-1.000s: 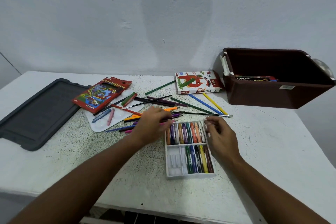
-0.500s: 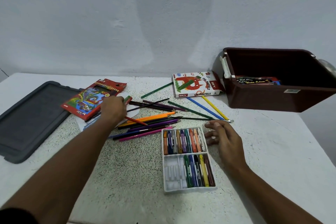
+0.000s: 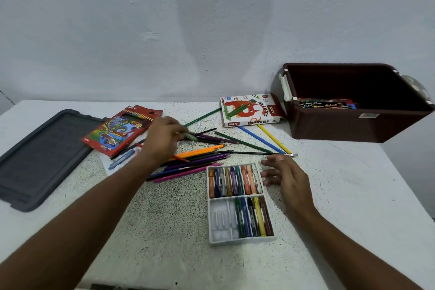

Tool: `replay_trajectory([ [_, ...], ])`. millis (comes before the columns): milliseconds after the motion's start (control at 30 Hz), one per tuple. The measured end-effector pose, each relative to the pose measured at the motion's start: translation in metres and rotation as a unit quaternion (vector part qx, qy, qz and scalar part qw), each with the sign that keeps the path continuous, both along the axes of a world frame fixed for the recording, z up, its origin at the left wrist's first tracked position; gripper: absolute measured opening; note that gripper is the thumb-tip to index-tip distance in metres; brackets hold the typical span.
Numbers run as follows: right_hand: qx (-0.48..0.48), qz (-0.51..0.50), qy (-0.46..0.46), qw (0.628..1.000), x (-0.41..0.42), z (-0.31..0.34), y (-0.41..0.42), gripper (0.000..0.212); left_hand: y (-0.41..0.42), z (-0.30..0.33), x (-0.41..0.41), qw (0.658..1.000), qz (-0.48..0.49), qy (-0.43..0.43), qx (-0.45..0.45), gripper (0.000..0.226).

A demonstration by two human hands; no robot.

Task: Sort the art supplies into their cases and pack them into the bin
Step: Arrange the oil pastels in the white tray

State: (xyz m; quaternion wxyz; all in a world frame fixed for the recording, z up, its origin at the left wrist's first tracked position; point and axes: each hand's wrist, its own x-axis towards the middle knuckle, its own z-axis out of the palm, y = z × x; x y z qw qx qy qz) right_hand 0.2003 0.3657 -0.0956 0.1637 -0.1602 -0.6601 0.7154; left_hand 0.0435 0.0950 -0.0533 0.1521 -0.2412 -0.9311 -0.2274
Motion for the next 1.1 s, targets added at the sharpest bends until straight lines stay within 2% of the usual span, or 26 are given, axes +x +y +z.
replay_trajectory([
  [100,0.003,0.001,0.001,1.000,0.001,0.000,-0.001,0.027,0.030,0.014,0.045,0.984,-0.170,-0.058,0.006,0.018],
  [167,0.005,-0.002,0.001,1.000,0.002,0.000,-0.002,0.028,0.043,0.014,0.069,0.962,-0.259,-0.078,-0.024,0.022],
  [333,0.026,-0.007,-0.007,1.000,0.004,-0.003,-0.003,0.027,0.056,0.006,0.109,0.927,-0.347,-0.107,-0.098,0.023],
  [467,0.035,-0.006,-0.006,0.999,0.006,-0.005,-0.004,0.027,0.056,0.003,0.124,0.920,-0.359,-0.109,-0.114,0.024],
  [767,0.054,-0.001,-0.013,0.998,0.007,-0.007,-0.004,0.026,0.054,0.004,0.138,0.932,-0.334,-0.095,-0.099,0.029],
  [1100,0.078,0.001,-0.016,0.997,0.008,-0.008,-0.005,0.026,0.058,-0.005,0.137,0.957,-0.259,-0.117,-0.059,0.018],
])
